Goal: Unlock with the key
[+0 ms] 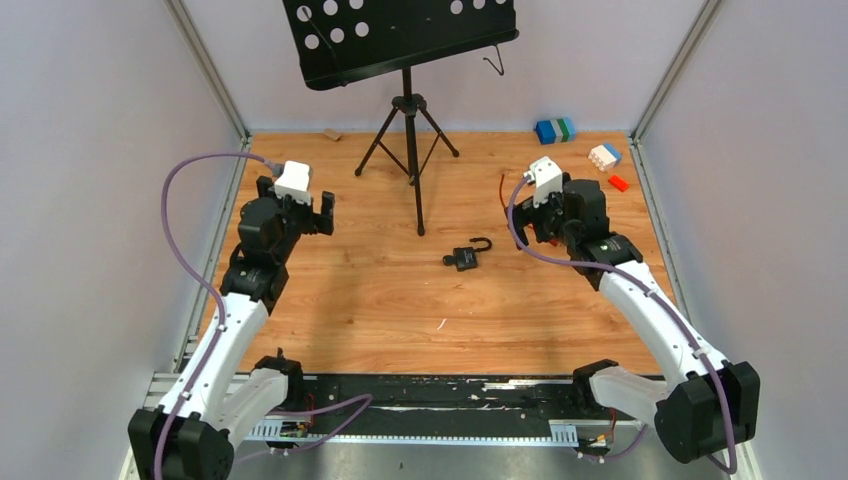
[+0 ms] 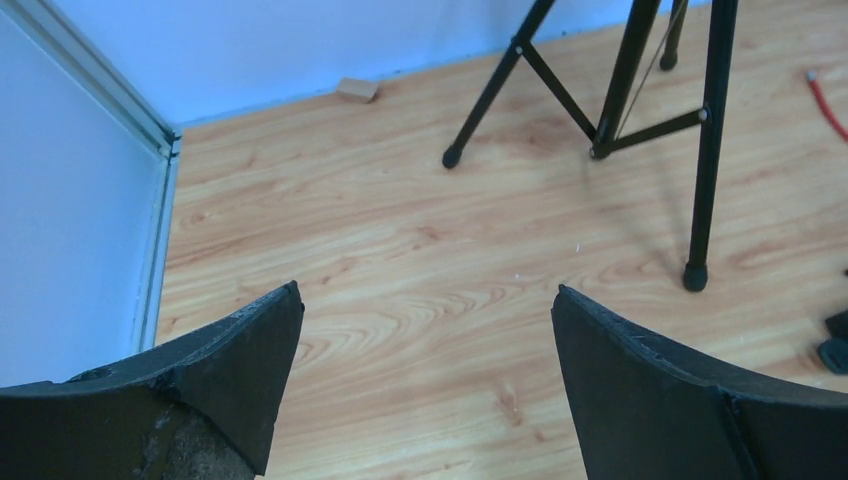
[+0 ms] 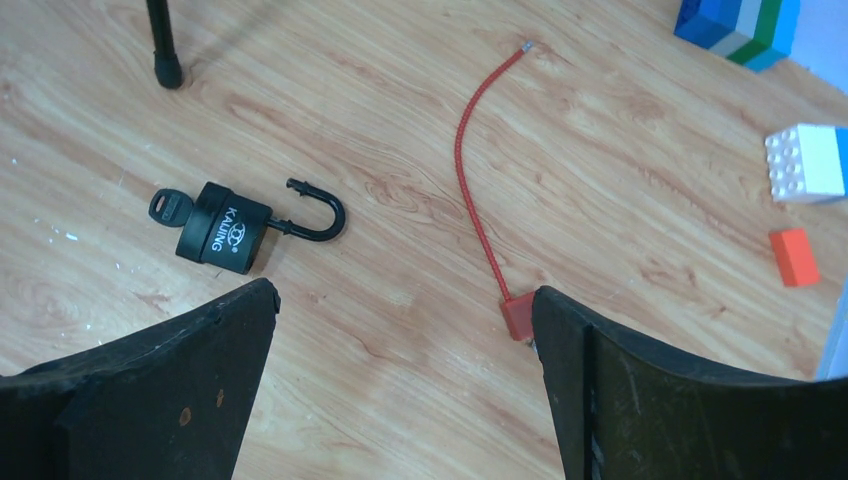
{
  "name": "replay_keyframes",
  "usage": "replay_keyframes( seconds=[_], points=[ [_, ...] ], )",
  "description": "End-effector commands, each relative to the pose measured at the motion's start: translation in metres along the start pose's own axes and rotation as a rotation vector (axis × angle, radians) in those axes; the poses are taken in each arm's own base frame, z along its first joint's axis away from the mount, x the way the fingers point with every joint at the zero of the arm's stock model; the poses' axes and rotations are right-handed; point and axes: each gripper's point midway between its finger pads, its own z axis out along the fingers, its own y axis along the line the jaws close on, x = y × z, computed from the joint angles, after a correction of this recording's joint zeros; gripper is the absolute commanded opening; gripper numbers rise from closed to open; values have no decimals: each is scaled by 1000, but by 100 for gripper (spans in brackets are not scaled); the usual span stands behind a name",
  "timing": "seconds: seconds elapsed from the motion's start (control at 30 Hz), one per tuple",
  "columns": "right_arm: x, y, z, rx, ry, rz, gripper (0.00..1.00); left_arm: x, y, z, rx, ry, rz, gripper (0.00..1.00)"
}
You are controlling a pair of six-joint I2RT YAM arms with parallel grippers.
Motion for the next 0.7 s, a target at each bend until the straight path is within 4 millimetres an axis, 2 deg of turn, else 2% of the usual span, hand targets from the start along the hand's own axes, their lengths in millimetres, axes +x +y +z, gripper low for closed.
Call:
replay_keyframes(
  seconds=[0.0,0.23,0.5,0.67],
  points=[
    [-25,-12,-8,46,-84,129,100,-28,1,-3,47,-109,-88,100],
    [-22,-29,-20,149,-80,122,100,-31,7,-15,23,-81,-141,100],
    [-29,-28,-44,167,-153,119,100,-48,13,-42,1,-119,-106,100],
    [-33,-26,-56,176,-244,65,100,-32,13,-45,-16,-152,-79,100]
  ],
)
